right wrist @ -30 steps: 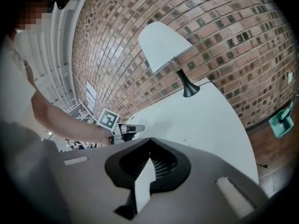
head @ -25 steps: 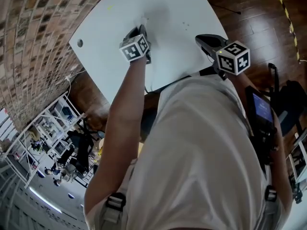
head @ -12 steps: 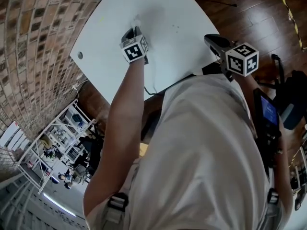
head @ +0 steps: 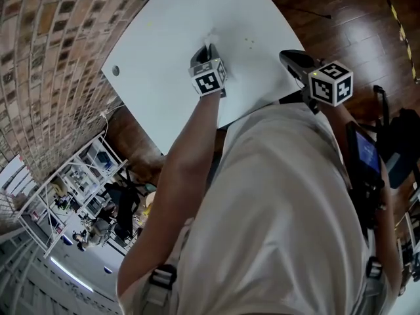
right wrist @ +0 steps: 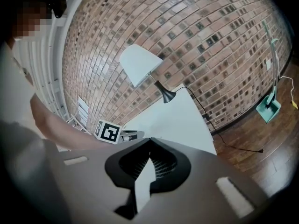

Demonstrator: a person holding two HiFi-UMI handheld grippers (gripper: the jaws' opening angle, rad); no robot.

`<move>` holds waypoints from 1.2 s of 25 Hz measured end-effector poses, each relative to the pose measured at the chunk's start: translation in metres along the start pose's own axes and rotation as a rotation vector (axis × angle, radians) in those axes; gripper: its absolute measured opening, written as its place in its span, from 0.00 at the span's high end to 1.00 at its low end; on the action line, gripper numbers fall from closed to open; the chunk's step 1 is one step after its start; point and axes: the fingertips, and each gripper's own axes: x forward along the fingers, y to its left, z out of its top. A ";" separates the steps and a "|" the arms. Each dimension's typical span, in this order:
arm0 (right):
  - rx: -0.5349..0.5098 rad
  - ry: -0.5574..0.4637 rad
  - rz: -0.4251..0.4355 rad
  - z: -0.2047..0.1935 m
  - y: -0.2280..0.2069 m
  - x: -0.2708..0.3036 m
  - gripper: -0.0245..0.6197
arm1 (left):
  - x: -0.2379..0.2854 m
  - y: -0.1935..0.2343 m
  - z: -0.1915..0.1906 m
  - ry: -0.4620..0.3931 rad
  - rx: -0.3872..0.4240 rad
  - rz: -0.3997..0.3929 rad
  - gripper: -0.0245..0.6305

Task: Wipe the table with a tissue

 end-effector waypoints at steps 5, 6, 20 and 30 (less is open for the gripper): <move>-0.004 0.017 0.017 0.001 0.003 0.007 0.95 | -0.010 -0.051 0.000 0.007 0.015 -0.269 0.91; -0.007 0.019 0.021 0.002 0.003 0.008 0.95 | -0.013 -0.057 0.003 -0.002 0.025 -0.310 0.91; 0.044 -0.018 -0.052 -0.002 -0.013 -0.007 0.95 | 0.024 -0.045 0.051 -0.016 0.087 -0.123 0.90; 0.072 -0.038 -0.074 -0.005 -0.025 -0.018 0.95 | 0.035 -0.048 0.043 0.017 0.189 -0.184 0.91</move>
